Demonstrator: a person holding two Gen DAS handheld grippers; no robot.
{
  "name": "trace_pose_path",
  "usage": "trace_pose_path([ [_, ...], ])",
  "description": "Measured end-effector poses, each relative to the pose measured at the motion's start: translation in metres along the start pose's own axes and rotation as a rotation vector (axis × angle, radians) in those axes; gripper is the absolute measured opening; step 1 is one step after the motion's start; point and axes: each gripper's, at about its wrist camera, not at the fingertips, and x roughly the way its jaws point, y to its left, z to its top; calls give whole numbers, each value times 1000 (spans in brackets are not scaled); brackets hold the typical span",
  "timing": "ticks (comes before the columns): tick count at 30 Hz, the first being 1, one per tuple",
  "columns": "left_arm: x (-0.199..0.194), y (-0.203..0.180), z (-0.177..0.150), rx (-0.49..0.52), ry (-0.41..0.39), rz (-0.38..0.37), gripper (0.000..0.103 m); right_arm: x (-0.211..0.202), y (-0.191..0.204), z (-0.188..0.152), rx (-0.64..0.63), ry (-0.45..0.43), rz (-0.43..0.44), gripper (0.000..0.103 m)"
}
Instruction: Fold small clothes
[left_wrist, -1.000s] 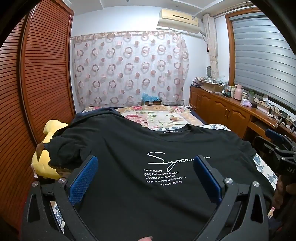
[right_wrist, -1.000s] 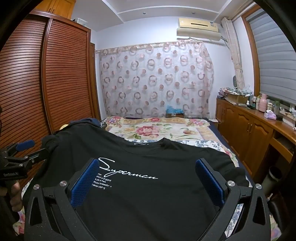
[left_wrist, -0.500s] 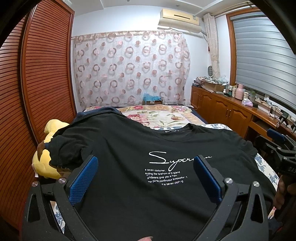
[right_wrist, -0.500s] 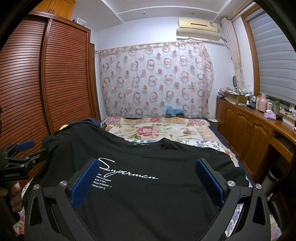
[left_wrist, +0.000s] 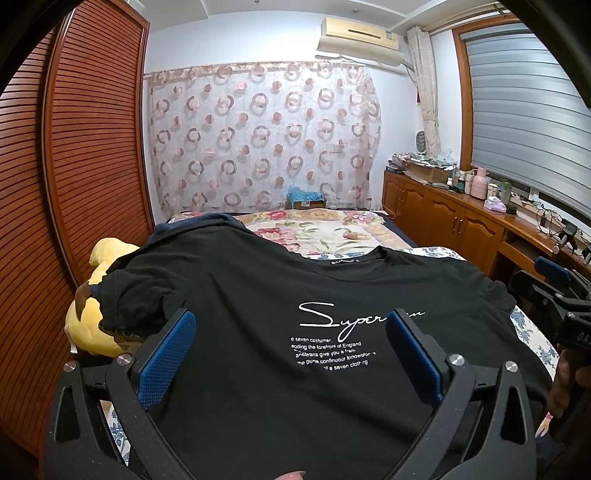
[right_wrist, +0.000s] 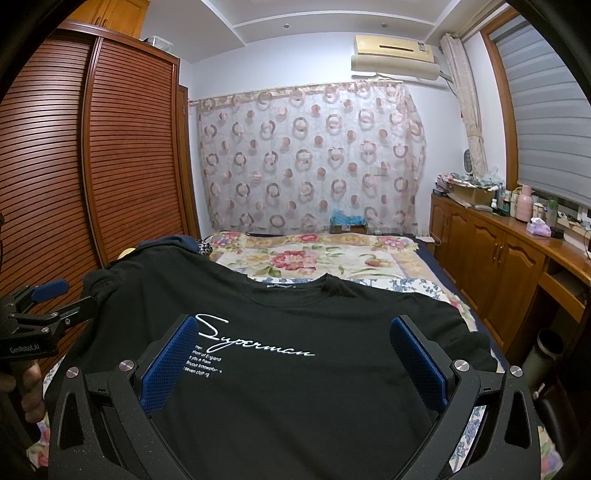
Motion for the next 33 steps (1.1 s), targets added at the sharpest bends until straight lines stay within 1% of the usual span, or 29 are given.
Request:
trace_pose_path([
  [33,2,3,1,4,-5,2,103,0,1,0,2,-1,-2,103],
])
